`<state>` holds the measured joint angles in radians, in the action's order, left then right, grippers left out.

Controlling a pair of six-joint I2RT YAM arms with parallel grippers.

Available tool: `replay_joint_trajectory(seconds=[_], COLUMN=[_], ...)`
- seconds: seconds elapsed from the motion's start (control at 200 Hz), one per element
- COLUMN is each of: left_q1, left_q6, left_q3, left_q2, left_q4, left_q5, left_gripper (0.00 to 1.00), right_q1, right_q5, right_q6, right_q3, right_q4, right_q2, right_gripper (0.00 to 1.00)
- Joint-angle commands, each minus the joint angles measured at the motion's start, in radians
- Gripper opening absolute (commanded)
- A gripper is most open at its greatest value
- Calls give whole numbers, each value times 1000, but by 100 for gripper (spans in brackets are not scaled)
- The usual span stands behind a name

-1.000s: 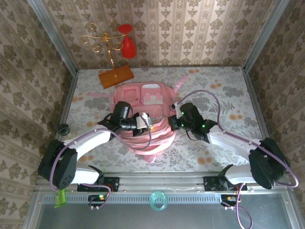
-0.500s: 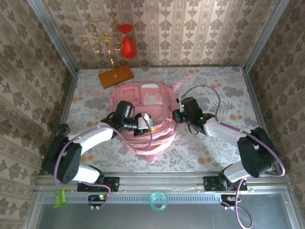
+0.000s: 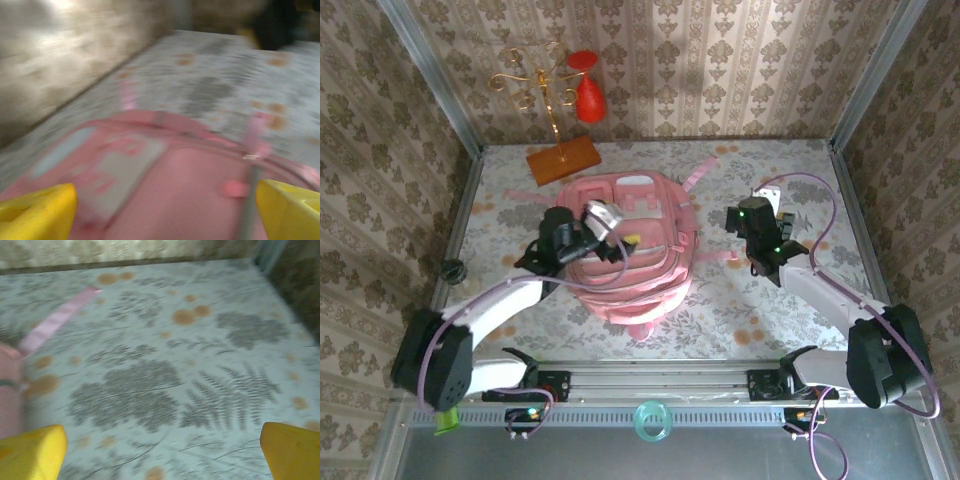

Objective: Pack the student bag

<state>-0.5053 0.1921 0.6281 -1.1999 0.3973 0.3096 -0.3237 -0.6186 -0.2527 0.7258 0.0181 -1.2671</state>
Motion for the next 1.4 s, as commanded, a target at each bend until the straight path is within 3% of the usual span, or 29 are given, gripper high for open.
replay_joint_trajectory(seconds=[0.0,0.09,0.155,0.29,0.425,0.635,0.715,0.88,1.015,1.09,1.15,1.22,1.395], left_q1=[85,155,222,355,431,457,469,471,473,478,477,485,485], left_q6=[-193,-116,-102,-132,-115,-77,-71,-70,-106,-110,-91,-128,-134], left_q3=[-59,-108,-139,-205,-226,-283,-287,-233,-283,-311,-317,-263,-230], left_q2=[101,122,103,76,38,-63,-118,-151,-164,-276,-384,-337,-350], left_q4=[-37,-55,-28,52,96,282,355,284,418,577,726,534,496], left_q5=[-460,-610,-647,-576,-528,-464,-401,-339,-299,-275,-270,-303,-335], left_gripper=[96,99,100,100,100,100,100,100,100,100,100,100,100], right_q1=[31,82,126,147,174,220,226,226,226,229,232,254,256], right_q5=[-196,-122,-60,-7,52,226,255,295,294,300,293,312,314], right_q6=[167,191,172,205,217,209,205,224,239,214,216,190,188], right_q3=[-101,-155,-176,-205,-227,-301,-309,-392,-435,-377,-352,-341,-340], right_q4=[248,358,404,507,571,792,779,931,1118,934,928,884,878], right_q2=[-39,-91,-140,-161,-157,-219,-205,-201,-293,-253,-278,-267,-264], right_gripper=[100,100,100,100,100,100,100,100,100,100,100,100,100])
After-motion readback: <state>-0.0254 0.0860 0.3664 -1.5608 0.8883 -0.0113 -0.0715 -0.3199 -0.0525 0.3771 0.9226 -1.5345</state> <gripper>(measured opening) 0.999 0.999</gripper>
